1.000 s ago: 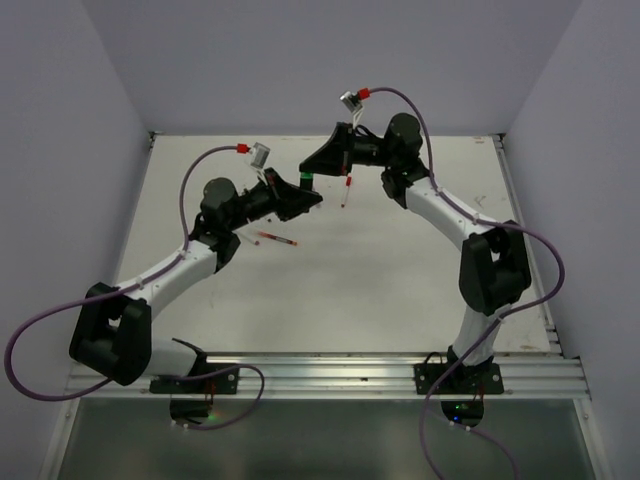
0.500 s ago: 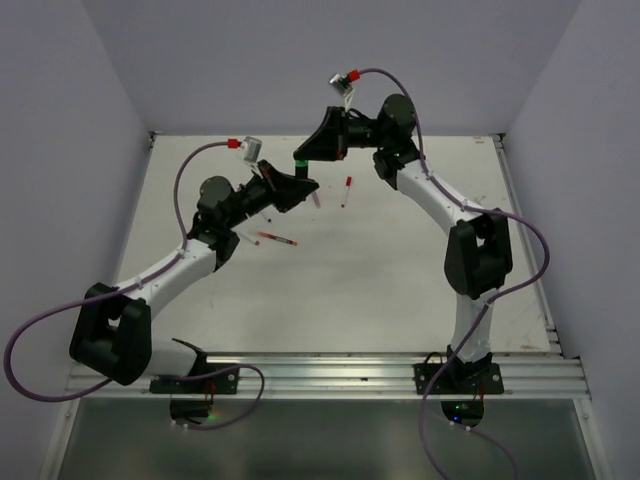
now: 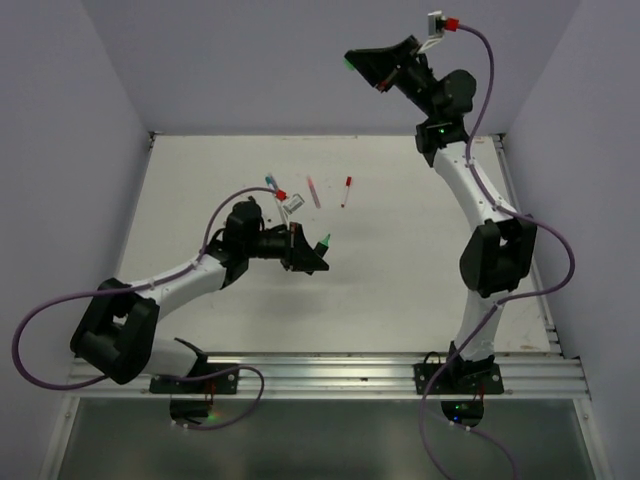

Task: Open the pen caps

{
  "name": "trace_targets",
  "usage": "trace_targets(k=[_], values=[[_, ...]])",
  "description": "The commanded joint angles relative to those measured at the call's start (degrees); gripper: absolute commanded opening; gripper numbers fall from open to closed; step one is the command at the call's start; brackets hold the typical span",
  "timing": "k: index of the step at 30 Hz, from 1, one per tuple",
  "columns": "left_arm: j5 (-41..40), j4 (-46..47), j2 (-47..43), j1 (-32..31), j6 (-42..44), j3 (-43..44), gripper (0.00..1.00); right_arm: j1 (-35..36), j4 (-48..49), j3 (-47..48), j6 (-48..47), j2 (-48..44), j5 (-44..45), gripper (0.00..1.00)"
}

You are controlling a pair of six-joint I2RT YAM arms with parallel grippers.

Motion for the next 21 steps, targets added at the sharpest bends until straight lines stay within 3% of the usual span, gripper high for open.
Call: trace_targets(k=[1,7,14,21], values=[[3.02,-3.11,0.31,0.34,3.59,3.68,0.00,1.25,-0.21,-9.79,-4.17,-7.13,0.99,0.00],[0.75,-10.75,6.20,-0.19,10.88,9.48,0.01,0.63,-8.45,-32.04,-11.71,-19.08,3.88,0.00],[-2.59,-8.92,18.22,-3.52,10.98,14.83,0.10,-3.23,-21.29,-54.87,-17.10,-29.28,10.92,0.00],[-4.71,-3.22,31.15,-5.81,6.16,21.26,0.15,-6.23,-30.79,-65.45,-20.97,-33.68,17.16,0.00]])
